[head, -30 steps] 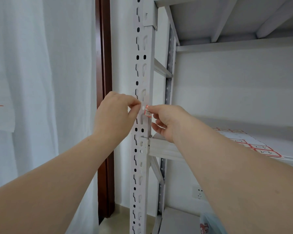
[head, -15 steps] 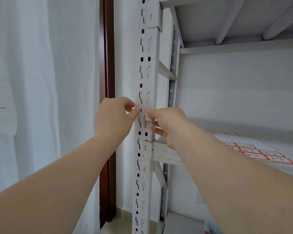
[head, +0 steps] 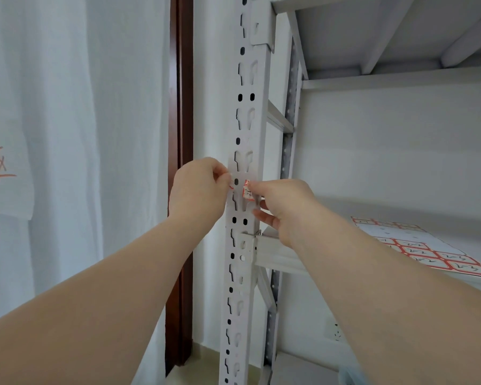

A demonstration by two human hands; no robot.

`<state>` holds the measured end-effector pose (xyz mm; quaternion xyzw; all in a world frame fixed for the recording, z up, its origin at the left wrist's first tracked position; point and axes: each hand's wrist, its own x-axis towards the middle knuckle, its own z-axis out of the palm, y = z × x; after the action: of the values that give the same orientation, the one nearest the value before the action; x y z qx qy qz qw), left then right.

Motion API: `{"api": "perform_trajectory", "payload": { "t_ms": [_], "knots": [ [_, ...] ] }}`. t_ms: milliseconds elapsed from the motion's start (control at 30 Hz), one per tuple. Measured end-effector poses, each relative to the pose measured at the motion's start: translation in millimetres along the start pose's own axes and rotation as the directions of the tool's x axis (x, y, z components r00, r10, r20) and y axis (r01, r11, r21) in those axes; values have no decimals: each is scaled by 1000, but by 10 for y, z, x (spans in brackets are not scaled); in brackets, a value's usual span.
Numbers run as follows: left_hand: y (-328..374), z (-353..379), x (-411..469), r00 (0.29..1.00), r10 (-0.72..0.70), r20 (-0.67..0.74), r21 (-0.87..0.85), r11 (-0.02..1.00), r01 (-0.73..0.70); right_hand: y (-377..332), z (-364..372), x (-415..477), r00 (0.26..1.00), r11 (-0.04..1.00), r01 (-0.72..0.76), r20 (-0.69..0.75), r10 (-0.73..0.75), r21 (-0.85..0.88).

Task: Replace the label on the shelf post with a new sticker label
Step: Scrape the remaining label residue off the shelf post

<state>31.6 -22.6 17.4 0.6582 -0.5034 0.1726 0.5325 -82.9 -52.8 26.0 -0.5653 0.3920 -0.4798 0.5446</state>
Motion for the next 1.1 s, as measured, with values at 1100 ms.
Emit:
{"api": "perform_trajectory", "payload": {
  "t_ms": [1100],
  "knots": [
    [-138,-66,-340,779,626,47,284,739,-611,28,-29,16,998,986,-60,28,56,158]
  ]
}}
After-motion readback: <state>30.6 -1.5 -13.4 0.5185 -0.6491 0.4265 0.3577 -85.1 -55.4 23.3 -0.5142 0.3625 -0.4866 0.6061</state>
